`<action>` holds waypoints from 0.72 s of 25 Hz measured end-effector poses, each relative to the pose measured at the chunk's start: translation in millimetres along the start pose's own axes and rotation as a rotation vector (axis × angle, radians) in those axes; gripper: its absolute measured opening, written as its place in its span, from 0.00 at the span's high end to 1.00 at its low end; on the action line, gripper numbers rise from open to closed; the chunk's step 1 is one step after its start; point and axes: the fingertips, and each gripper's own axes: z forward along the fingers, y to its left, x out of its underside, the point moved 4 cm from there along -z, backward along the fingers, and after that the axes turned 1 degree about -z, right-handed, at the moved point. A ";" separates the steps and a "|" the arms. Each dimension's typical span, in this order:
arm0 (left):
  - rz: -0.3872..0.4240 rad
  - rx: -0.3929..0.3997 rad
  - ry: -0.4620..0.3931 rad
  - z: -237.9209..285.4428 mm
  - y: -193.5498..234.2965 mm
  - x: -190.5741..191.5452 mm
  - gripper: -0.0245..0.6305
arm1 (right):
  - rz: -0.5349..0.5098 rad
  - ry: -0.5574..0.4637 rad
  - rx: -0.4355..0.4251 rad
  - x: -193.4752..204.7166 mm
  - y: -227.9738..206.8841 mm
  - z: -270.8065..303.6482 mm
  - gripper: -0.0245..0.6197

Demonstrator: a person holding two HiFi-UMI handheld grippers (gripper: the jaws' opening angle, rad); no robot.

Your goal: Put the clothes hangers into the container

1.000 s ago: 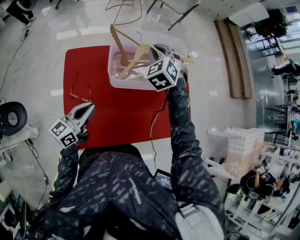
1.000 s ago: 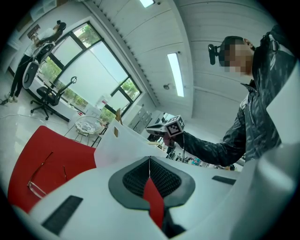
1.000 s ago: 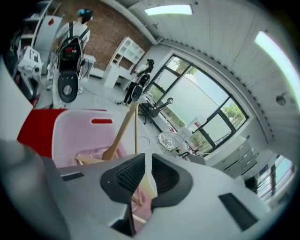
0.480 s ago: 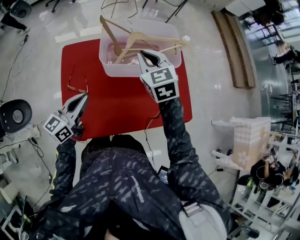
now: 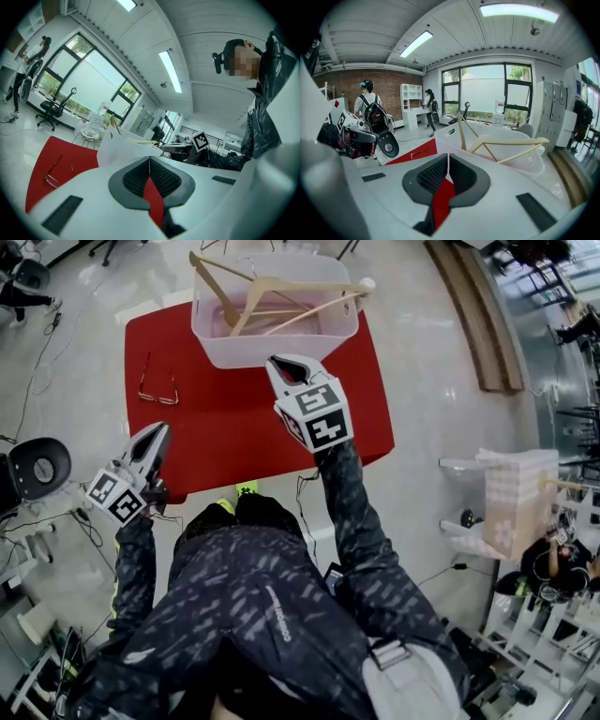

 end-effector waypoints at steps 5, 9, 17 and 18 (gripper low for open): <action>-0.015 0.005 0.009 -15.9 -14.3 14.0 0.95 | 0.017 0.014 -0.031 17.6 28.6 -6.6 0.93; -0.025 0.011 0.017 -35.5 -27.6 23.4 0.95 | 0.012 0.018 -0.051 24.1 58.6 -14.3 0.93; -0.031 0.028 0.005 -88.8 -52.0 41.1 0.95 | 0.017 0.059 -0.093 40.7 130.1 -41.2 0.93; -0.031 0.032 0.003 -96.0 -57.4 44.0 0.95 | 0.012 0.057 -0.092 42.1 139.4 -48.1 0.93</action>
